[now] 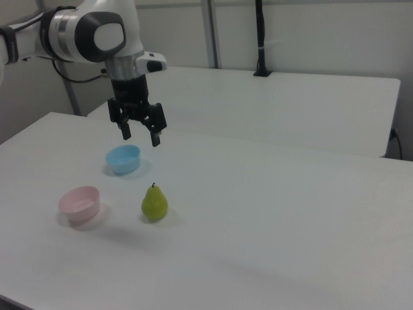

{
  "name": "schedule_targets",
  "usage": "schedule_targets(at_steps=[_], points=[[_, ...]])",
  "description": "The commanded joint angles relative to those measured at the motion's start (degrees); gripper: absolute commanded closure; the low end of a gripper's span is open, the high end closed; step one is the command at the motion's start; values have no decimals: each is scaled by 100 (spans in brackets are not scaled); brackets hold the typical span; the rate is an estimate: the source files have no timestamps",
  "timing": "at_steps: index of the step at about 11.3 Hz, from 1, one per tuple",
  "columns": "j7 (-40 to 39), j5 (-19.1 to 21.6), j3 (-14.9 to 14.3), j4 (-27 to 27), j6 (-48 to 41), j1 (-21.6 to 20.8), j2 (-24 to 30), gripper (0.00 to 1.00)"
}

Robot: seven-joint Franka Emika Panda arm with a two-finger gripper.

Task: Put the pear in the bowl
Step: 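Move the open gripper toward the green pear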

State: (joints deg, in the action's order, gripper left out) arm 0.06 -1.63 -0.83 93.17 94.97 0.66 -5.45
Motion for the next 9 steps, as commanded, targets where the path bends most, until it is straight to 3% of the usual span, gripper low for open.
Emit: schedule_targets(at_steps=[1,4,9], points=[[-278,128,-58,26,-50,-13,-104,0],[-901,110,-58,53,56,-4,-455,0],[-1263,-83,-58,211,451,-56,-1150,0]])
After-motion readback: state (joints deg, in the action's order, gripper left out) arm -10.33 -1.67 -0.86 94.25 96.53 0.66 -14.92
